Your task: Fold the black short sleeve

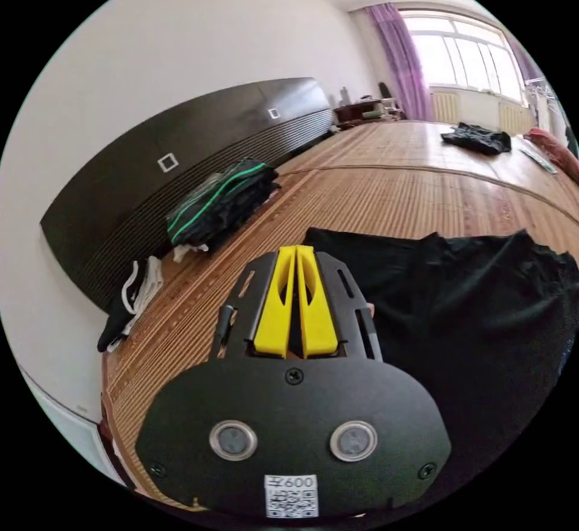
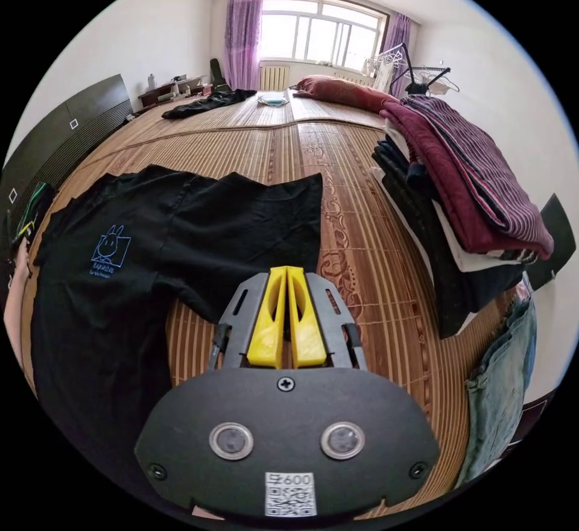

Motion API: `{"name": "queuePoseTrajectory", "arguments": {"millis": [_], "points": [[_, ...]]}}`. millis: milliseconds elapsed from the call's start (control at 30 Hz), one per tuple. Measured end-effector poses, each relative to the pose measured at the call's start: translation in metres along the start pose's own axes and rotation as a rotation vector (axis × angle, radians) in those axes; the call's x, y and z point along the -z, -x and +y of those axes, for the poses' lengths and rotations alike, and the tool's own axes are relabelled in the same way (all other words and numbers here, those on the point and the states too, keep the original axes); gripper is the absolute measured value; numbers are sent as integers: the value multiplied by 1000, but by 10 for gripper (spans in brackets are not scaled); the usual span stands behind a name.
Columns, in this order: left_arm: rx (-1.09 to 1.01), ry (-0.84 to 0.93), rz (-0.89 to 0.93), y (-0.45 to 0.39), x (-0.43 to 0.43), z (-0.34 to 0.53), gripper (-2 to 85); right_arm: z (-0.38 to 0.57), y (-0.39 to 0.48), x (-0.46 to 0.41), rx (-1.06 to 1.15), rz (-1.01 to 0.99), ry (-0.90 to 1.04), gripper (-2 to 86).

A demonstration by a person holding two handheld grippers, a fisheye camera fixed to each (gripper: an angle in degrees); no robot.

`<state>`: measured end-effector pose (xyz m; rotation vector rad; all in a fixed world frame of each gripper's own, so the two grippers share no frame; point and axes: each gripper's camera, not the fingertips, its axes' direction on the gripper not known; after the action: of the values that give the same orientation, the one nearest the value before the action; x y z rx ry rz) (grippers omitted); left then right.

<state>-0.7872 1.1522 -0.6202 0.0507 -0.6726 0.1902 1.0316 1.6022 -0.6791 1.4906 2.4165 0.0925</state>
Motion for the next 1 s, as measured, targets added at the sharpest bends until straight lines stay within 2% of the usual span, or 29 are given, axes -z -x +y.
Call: {"name": "queuePoseTrajectory", "arguments": {"millis": [67, 100, 167, 233, 333, 433, 567, 800, 867, 933, 1000], "points": [[-233, -83, 259, -38, 33, -20, 8, 0, 5, -1, 12, 17, 1, -8], [-304, -82, 326, -54, 40, -23, 8, 0, 8, -2, 17, 24, 2, -8], [-554, 51, 515, -114, 49, -35, 8, 0, 9, -1, 17, 24, 1, -8], [-584, 97, 580, -141, 42, -43, 8, 1, 7, 0, 11, 13, 0, -8], [-522, 145, 518, -158, 11, -64, 7, 2, 0, 1, -5, -16, -2, -8], [-408, 79, 349, -140, -12, -86, 7, 2, -6, 1, -20, -41, -1, -8], [-338, 157, 483, -108, -56, -104, 7, 1, -1, 1, -17, -32, 0, -8], [-195, 136, 583, -39, -78, -113, 4, -2, 24, 0, 31, 33, 0, -8], [55, -88, 686, 33, -64, -96, 3, -2, 25, 0, 32, 35, -1, -8], [186, -193, 770, 76, -63, -79, 2, -2, 23, 1, 26, 25, -4, -8], [121, -32, 809, 85, -72, -87, 2, -3, 17, 3, 13, 6, -6, -8]]}}
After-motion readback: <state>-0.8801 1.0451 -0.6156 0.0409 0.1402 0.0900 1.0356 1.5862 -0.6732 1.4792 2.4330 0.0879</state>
